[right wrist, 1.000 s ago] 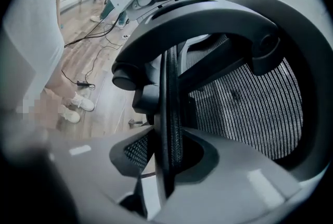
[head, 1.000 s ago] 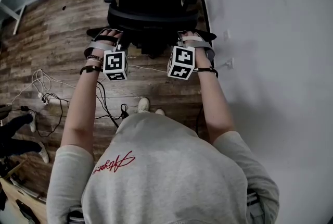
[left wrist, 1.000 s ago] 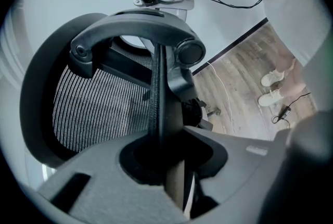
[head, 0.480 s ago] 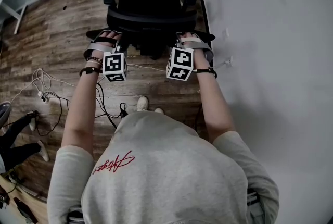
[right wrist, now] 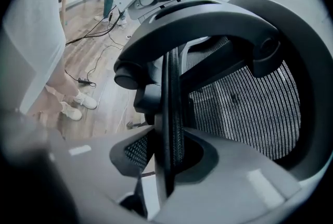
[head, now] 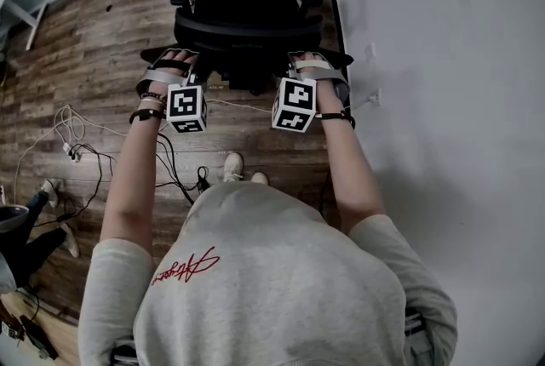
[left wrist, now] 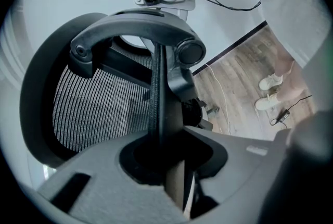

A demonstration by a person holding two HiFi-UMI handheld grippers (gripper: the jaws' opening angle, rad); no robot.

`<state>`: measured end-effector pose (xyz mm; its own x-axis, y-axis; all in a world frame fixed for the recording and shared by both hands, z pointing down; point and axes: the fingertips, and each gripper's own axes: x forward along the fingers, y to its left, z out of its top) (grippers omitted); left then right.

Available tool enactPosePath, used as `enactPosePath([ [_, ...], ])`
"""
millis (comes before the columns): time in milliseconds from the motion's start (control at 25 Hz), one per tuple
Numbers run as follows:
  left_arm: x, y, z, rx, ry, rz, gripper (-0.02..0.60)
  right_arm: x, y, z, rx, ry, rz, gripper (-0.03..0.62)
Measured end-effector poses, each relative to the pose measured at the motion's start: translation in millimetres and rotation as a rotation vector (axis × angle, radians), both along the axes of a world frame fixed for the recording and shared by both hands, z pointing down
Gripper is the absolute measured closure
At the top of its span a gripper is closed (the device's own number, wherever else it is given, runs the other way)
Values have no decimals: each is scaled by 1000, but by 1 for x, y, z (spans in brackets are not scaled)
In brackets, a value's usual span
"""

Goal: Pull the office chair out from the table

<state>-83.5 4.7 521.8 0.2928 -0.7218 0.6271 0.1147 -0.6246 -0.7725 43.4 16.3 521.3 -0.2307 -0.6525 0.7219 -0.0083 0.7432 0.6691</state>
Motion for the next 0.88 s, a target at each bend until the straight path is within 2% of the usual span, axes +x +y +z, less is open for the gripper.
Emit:
enactPosePath([
  [880,1,34,-3,-3,3,-8,489,-2,32,-8,15,-5,-14,497],
])
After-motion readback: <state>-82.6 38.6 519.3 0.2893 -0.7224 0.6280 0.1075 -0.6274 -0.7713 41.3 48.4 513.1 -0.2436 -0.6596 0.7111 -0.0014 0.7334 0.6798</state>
